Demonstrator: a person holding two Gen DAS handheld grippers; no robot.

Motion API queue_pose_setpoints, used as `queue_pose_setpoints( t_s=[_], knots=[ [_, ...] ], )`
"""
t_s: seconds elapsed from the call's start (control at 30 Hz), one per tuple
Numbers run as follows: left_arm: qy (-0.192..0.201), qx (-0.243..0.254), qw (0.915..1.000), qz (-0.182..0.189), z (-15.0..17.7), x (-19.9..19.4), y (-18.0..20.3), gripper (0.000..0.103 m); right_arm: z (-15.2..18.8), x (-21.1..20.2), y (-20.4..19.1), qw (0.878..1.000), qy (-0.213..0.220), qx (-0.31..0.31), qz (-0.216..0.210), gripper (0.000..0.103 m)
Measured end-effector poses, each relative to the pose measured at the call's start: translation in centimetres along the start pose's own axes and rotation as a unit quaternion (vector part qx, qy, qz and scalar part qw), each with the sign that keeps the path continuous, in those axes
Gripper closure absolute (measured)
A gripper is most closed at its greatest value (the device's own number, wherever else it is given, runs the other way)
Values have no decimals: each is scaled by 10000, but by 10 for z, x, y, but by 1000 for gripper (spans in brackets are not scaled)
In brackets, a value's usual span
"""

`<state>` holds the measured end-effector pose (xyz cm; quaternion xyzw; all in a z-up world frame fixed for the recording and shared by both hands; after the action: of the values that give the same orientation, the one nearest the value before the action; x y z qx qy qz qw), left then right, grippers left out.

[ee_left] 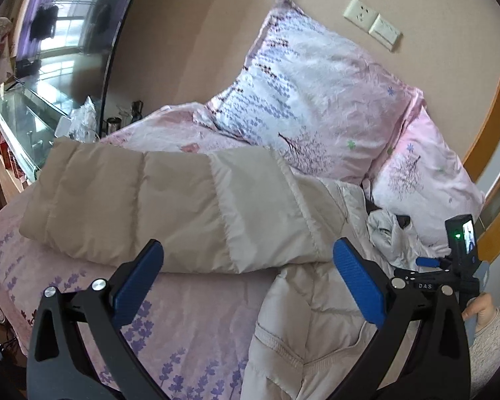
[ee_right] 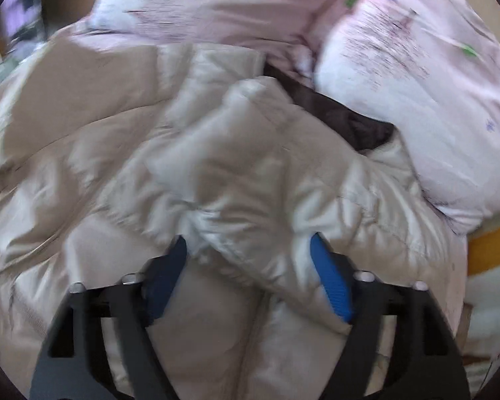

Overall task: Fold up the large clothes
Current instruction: 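Fold the held side over the jacket body with the right gripper, then open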

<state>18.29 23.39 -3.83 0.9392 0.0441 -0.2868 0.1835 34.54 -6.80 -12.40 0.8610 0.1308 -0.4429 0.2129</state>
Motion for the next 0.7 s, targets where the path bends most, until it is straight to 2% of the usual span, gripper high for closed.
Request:
queue_pose_setpoints(
  t_s=[0.03,0.1,0.13,0.17,0.27,0.37,0.47,0.6,0.67,0.7],
  knots=[
    [-66,-13,10000,26,1,2,0,2,0,-6,-4,9999,96,-67,-71,31],
    [-221,-107,9997,76,4,6,-3,2,-7,-21,-7,9986,429,90,-283,57],
    [-241,-162,9995,87,5,6,-5,2,-13,-24,-2,9976,510,315,-347,65],
    [-253,-239,9993,104,6,6,-7,2,-18,-25,3,9964,545,507,-402,78],
    [-235,-477,9984,194,8,2,-15,2,-35,-17,31,9861,604,1493,-409,90],
    [-154,-660,9976,113,9,-4,-26,2,-44,4,37,9834,428,1736,-306,91],
    [-152,-804,9966,18,11,-7,-37,2,-39,36,9,9907,-192,1311,-326,98],
    [-152,-923,9956,-54,15,-9,-46,2,-33,47,-17,9979,-165,490,390,99],
    [-133,-956,9953,-65,16,-11,-49,2,-32,47,-21,9982,-154,326,485,99],
    [-105,-969,9952,-101,17,-12,-51,2,-32,43,-18,9982,-147,428,404,99]
  ],
)
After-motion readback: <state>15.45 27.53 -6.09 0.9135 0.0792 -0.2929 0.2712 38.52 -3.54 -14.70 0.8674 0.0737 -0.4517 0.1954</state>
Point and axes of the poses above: each gripper's, at about its wrist camera, not at the fingertips, and x roughly the way its jaws point, y to its right, z to its underside, the point moved 9 cm from there along x, roughly the way its jaws point, and after that the axes turned 7 degrees about x, right-handed, at the moved point
